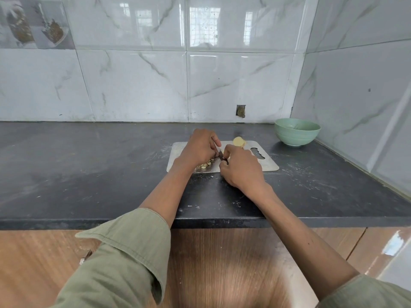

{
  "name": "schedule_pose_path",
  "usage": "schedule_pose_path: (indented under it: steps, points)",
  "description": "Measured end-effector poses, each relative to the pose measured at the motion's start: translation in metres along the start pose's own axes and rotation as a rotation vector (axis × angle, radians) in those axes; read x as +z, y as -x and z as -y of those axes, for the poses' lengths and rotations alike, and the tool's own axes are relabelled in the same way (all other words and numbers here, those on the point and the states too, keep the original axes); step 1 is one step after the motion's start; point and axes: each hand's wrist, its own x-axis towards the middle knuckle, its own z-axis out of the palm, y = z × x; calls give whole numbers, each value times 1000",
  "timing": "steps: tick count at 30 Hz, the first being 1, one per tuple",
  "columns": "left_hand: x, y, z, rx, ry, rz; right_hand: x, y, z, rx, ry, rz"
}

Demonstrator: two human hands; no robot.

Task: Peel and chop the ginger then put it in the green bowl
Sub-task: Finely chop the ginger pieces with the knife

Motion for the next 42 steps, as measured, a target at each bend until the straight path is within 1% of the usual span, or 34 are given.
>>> schedule_pose_path:
  steps: [7,10,12,15,18,21,27,32,35,39,42]
  points:
    - [-1,3,2,-2,25,-40,3,-3,-17,25,-77,-99]
    - [-1,1,4,92,50,-71,-2,-4,-21,-9,-75,-150]
    - [0,0,2,180,-24,-102,-9,-5,-24,-57,-24,-167]
    - [0,3,-6,256,-160,-104,-22,-10,-30,-183,146,-203]
    - [4,3,-8,299,-161,-83,-35,-18,-46,-302,208,-236]
    - [11,1,-10,302,-126,-79,-40,-24,-66,-335,242,-237]
    - [17,2,-24,339,-129,-140,-39,-28,-68,-322,326,-306]
    - [22,0,-29,355,-176,-98,-38,-28,-69,-313,386,-376]
    - [19,0,-27,322,-185,-64,-36,-29,-73,-235,384,-417]
    - [18,-1,-21,276,-279,-72,-35,-30,-81,-100,344,-425]
    - [15,-2,-15,233,-299,-100,-37,-30,-86,11,308,-420]
